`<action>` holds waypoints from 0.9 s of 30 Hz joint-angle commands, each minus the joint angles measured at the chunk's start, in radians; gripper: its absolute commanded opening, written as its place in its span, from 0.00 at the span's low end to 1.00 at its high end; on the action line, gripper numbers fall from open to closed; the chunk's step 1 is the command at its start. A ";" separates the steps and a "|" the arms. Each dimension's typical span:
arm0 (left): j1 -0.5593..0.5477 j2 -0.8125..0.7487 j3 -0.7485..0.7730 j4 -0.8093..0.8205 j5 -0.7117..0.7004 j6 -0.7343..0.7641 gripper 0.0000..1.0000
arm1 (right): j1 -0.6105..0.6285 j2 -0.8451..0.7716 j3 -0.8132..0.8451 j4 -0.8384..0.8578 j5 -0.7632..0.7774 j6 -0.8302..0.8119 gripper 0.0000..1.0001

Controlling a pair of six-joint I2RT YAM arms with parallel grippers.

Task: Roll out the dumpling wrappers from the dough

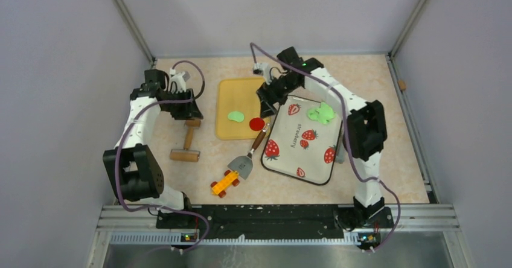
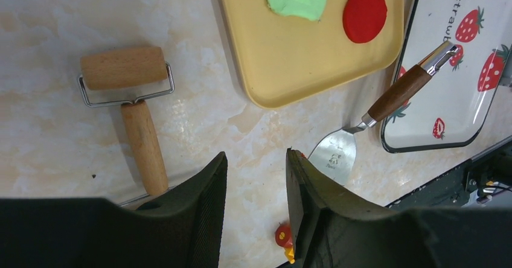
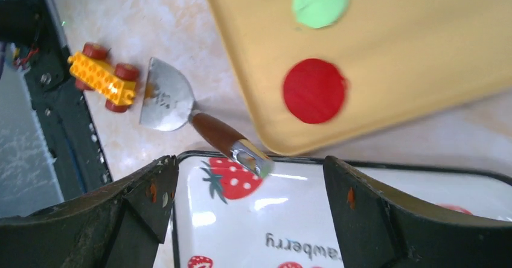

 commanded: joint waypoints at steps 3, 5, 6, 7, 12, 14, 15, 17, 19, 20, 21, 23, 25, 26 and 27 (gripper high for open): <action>0.006 0.010 0.127 0.002 0.008 0.028 0.44 | -0.166 -0.277 0.015 0.110 0.269 0.148 0.92; 0.006 0.000 0.169 0.017 -0.019 0.034 0.44 | -0.223 -0.351 -0.015 0.161 0.358 0.179 0.94; 0.006 -0.011 0.186 0.034 -0.044 0.031 0.44 | -0.258 -0.400 -0.028 0.185 0.387 0.199 0.97; 0.006 -0.027 0.199 0.057 -0.073 0.028 0.45 | -0.295 -0.438 -0.045 0.213 0.405 0.221 0.98; 0.003 -0.145 0.179 0.252 -0.355 -0.073 0.59 | -0.375 -0.607 -0.146 0.344 0.677 0.281 0.99; 0.003 -0.185 0.162 0.312 -0.442 -0.105 0.98 | -0.375 -0.669 -0.209 0.386 0.837 0.293 0.99; 0.003 -0.200 0.161 0.329 -0.447 -0.107 0.99 | -0.375 -0.700 -0.241 0.408 0.889 0.296 0.99; 0.000 -0.219 0.162 0.341 -0.446 -0.106 0.99 | -0.375 -0.759 -0.313 0.447 0.963 0.302 0.99; -0.001 -0.226 0.162 0.329 -0.442 -0.106 0.99 | -0.375 -0.806 -0.375 0.466 0.984 0.319 0.99; -0.002 -0.229 0.160 0.321 -0.426 -0.099 0.99 | -0.373 -0.829 -0.404 0.470 0.973 0.335 0.99; -0.003 -0.230 0.158 0.313 -0.397 -0.093 0.99 | -0.372 -0.847 -0.428 0.476 0.965 0.348 0.99; -0.010 -0.232 0.166 0.296 -0.363 -0.040 0.99 | -0.370 -0.869 -0.450 0.476 0.981 0.371 0.99; -0.013 -0.236 0.170 0.295 -0.356 -0.002 0.99 | -0.370 -0.875 -0.445 0.474 1.034 0.401 0.99; -0.012 -0.235 0.173 0.297 -0.358 0.009 0.99 | -0.370 -0.874 -0.446 0.479 1.060 0.397 0.99; -0.013 -0.236 0.176 0.299 -0.360 0.019 0.99 | -0.370 -0.879 -0.452 0.494 1.081 0.391 0.99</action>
